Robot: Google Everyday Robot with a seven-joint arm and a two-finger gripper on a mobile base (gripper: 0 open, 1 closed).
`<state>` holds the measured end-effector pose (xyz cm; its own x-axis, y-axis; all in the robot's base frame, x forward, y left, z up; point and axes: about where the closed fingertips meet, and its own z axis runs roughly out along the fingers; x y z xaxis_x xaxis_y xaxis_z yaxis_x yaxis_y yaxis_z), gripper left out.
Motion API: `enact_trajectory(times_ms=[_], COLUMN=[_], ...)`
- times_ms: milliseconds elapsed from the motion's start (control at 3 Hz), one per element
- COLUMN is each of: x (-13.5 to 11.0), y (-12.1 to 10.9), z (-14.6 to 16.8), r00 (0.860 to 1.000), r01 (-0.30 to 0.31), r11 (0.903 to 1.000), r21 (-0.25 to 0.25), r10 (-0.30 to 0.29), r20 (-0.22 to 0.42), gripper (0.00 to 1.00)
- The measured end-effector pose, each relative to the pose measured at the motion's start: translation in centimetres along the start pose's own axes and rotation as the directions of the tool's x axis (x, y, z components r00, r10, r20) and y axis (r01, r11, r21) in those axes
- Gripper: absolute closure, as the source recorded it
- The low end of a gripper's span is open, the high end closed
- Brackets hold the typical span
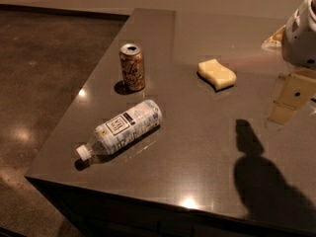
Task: Pick blue plastic bottle
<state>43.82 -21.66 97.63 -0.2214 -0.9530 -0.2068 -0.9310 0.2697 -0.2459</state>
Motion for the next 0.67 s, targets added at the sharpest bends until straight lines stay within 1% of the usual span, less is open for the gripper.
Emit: enact_trajectory(times_ms=[333,667], x=[0.0,-0.55], y=[0.0,-0.15], z=[0.0,-0.21], r00=[1.0,1.0], r01=[0.0,0.009], r11=[1.0,0.9999], r21=[0.0,-0.013], r10=[0.0,-0.009], r20=[0.0,-0.002], gripper=[0.0,0.0])
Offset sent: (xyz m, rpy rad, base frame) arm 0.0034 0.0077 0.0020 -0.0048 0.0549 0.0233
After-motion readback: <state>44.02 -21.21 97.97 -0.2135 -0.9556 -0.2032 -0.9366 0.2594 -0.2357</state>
